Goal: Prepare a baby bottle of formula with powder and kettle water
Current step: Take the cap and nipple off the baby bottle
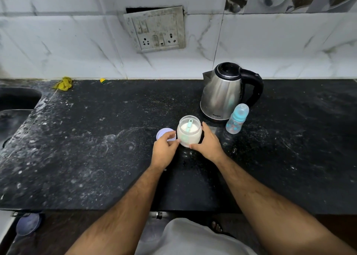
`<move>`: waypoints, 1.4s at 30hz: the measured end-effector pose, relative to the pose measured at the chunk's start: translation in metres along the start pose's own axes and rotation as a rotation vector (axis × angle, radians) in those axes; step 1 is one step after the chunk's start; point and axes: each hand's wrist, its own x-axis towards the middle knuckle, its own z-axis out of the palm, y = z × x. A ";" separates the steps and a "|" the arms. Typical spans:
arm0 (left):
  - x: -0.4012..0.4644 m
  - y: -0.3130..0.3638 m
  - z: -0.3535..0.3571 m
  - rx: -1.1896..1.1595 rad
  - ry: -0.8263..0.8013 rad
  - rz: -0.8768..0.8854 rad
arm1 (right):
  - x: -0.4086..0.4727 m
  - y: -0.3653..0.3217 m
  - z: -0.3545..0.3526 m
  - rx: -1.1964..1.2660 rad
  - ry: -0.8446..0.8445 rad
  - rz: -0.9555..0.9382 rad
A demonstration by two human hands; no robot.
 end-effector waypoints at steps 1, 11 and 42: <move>-0.004 -0.004 0.002 -0.016 0.026 -0.008 | -0.001 0.004 0.000 -0.011 0.008 0.003; -0.042 -0.011 0.042 -0.042 -0.131 0.087 | -0.027 0.045 -0.014 0.041 0.277 -0.011; 0.038 0.103 0.168 -0.121 -0.218 0.037 | 0.067 0.097 -0.135 0.016 0.012 0.039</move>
